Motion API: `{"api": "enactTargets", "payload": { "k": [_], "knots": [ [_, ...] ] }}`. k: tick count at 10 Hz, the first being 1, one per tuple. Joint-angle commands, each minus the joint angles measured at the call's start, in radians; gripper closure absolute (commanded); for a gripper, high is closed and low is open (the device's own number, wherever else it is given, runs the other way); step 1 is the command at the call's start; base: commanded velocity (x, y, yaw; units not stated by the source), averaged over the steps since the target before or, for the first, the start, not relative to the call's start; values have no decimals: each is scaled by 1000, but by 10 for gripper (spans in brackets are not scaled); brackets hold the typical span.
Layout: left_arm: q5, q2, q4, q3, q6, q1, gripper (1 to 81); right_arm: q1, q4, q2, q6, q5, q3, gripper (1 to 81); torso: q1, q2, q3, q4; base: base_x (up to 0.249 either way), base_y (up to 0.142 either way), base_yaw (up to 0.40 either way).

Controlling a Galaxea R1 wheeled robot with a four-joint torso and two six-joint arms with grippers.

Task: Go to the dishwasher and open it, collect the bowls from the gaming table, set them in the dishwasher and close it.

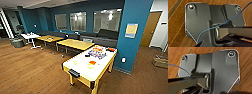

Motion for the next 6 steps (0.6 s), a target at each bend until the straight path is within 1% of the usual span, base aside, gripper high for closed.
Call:
{"api": "enactTargets", "payload": {
  "k": [1,6],
  "knots": [
    [54,1,-3,-1,2,-44,10,50,-4,2,-3,-51,5,10,0,0,0,0,116,102,0],
    [54,-2,-5,-1,2,-45,10,50,-4,3,-5,-51,5,10,0,0,0,0,116,102,0]
  ]
}}
